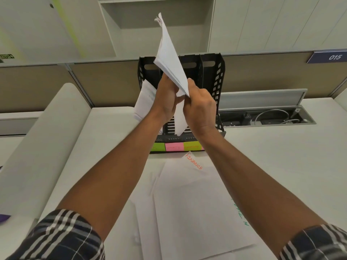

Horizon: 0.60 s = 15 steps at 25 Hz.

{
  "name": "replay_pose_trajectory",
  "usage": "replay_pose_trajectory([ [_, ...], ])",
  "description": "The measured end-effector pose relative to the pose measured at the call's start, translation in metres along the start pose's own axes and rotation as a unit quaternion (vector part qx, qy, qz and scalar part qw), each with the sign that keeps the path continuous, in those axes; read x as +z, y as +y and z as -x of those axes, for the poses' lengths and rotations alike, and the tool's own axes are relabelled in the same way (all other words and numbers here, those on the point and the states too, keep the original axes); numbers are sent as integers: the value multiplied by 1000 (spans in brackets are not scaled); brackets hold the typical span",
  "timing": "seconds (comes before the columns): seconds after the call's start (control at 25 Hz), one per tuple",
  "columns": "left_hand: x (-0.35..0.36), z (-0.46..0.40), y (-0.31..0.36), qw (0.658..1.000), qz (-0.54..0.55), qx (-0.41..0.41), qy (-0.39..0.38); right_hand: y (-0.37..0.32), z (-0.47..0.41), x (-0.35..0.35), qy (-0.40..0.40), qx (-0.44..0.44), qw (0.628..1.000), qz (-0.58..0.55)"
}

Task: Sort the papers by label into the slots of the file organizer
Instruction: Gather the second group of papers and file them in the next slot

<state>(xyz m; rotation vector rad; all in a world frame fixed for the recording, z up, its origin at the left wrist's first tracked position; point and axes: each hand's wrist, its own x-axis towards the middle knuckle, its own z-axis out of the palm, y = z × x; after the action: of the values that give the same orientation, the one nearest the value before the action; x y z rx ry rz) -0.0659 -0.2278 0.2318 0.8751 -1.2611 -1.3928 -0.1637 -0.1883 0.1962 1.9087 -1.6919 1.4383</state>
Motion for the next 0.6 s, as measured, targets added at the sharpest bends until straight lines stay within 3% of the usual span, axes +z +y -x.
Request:
replay_pose_trajectory([
  [0.28, -20, -4, -35, 993, 89, -24, 73, 15, 25, 45, -52, -22, 998, -34],
  [0.4, -26, 3, -55, 987, 103, -52, 109, 24, 45, 65, -167, 47, 982, -74],
  [0.52, -31, 18, -77, 983, 102, -82, 129, 36, 61, 78, -313, 152, 930, -117],
  [0.6, -33, 26, -86, 987, 72, -86, 113, 40, 67, 80, -343, 160, 920, -103],
])
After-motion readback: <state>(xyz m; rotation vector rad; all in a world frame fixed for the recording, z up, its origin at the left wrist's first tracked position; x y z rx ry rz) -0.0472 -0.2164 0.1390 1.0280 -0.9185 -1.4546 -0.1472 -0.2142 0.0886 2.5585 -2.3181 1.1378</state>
